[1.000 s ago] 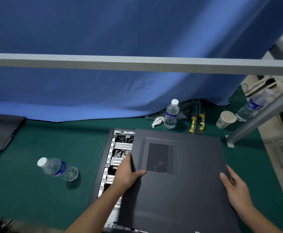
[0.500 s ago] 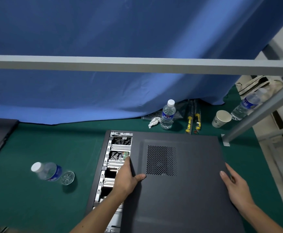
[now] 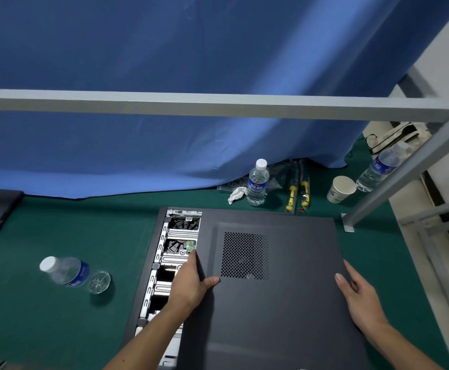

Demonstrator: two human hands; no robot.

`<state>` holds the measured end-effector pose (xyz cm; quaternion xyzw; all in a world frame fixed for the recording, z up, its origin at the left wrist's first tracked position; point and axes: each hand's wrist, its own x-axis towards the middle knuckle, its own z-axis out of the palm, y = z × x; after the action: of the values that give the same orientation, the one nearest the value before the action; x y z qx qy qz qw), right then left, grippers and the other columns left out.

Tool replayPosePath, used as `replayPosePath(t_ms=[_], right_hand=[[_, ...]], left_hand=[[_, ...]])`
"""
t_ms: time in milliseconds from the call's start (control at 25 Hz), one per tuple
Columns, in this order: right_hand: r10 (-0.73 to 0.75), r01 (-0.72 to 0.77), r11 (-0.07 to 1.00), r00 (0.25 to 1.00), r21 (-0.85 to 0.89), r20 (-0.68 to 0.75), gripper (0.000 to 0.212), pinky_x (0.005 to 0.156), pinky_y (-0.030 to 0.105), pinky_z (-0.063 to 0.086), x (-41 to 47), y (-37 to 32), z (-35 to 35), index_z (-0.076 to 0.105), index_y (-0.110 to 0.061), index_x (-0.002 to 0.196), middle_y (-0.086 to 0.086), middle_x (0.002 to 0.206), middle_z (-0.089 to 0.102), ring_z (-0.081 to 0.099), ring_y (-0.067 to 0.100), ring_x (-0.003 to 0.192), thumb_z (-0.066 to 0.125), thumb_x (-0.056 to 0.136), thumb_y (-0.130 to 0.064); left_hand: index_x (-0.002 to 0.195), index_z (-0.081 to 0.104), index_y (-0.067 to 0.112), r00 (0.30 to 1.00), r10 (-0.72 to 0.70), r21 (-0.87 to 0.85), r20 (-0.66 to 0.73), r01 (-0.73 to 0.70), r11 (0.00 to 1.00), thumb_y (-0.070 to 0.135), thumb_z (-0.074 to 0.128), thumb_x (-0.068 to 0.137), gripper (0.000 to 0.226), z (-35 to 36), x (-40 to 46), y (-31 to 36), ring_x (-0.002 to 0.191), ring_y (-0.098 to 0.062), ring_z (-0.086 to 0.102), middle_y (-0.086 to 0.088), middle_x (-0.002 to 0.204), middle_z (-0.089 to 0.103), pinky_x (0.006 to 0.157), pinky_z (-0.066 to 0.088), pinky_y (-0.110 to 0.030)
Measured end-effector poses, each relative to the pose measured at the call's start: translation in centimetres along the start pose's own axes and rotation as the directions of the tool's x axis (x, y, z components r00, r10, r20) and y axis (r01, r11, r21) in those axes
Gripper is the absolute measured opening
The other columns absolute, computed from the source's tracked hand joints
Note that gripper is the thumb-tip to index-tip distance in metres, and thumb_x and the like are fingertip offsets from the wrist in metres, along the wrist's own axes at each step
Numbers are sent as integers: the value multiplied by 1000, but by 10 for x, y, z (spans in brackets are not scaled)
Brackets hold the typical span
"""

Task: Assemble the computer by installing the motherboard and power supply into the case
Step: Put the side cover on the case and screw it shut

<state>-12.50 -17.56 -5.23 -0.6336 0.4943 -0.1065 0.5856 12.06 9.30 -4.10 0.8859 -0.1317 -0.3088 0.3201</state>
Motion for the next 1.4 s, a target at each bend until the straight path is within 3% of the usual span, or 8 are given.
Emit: replayPosePath(t_ms=[160, 360, 560, 800, 960, 1160, 1280, 1400], right_hand=[[2, -2, 1000, 1000, -14, -10, 50, 111, 34, 35, 5, 1, -5, 42, -22, 148, -10, 137, 51, 46, 10, 128, 55, 100, -19], [-2, 1, 1000, 1000, -16, -27, 48, 107, 32, 37, 4, -1, 4, 43, -25, 148, -12, 133, 53, 49, 9, 121, 53, 101, -19], [-4, 2, 1000, 999, -22, -52, 47, 104, 29, 38, 2, 0, 10, 43, -24, 147, -13, 132, 53, 51, 9, 119, 52, 102, -19], [-9, 8, 999, 999, -33, -40, 45, 97, 24, 39, 2, -5, 9, 46, -26, 146, -15, 132, 55, 54, 5, 113, 52, 102, -19], [9, -10, 1000, 999, -17, -34, 44, 84, 13, 41, 2, -8, 9, 47, -29, 145, -17, 128, 58, 55, -15, 99, 52, 102, -19], [8, -8, 1000, 999, 6, -48, 45, 103, 29, 40, 1, -5, 12, 46, -27, 146, -12, 135, 56, 55, 10, 120, 50, 103, -18], [17, -16, 999, 1000, 29, -10, 45, 100, 28, 41, 1, -7, 6, 46, -28, 146, -12, 134, 56, 54, 9, 121, 52, 102, -19], [23, -23, 999, 1000, 38, -20, 47, 109, 33, 38, -1, 0, -3, 45, -27, 147, -10, 140, 53, 50, 11, 129, 54, 101, -19]], left_hand=[[144, 38, 13, 1000, -29, 12, 0, 29, 1000, 26, 83, 78, 81, 3, 0, 8, 118, -22, 60, 0, 129, 63, 100, 48, -39], [140, 40, 16, 998, -56, 21, -2, 56, 998, 27, 83, 78, 77, 0, 1, 6, 113, -23, 62, 1, 125, 65, 96, 50, -37], [123, 43, 19, 998, -63, 23, 13, 62, 998, 27, 83, 78, 61, -3, 3, 3, 97, -19, 62, 2, 114, 66, 82, 49, -31], [129, 41, 16, 999, -31, -9, 21, 31, 999, 25, 83, 79, 65, -5, 4, 0, 109, -24, 64, 1, 120, 65, 93, 51, -36], [129, 42, 17, 999, -22, -10, 31, 22, 1000, 26, 82, 79, 65, -6, 3, -2, 110, -24, 64, 0, 121, 66, 95, 51, -41], [132, 41, 18, 999, -35, 8, 26, 35, 999, 29, 84, 77, 71, -7, 4, -2, 111, -24, 64, 1, 123, 66, 95, 52, -41], [133, 40, 18, 999, -38, 61, 3, 37, 997, 33, 83, 77, 73, -5, 4, 1, 112, -26, 63, 0, 124, 65, 94, 51, -39], [137, 40, 17, 999, -41, 62, 22, 40, 997, 33, 83, 77, 76, -1, 3, 8, 115, -26, 62, -1, 127, 64, 96, 50, -38]])
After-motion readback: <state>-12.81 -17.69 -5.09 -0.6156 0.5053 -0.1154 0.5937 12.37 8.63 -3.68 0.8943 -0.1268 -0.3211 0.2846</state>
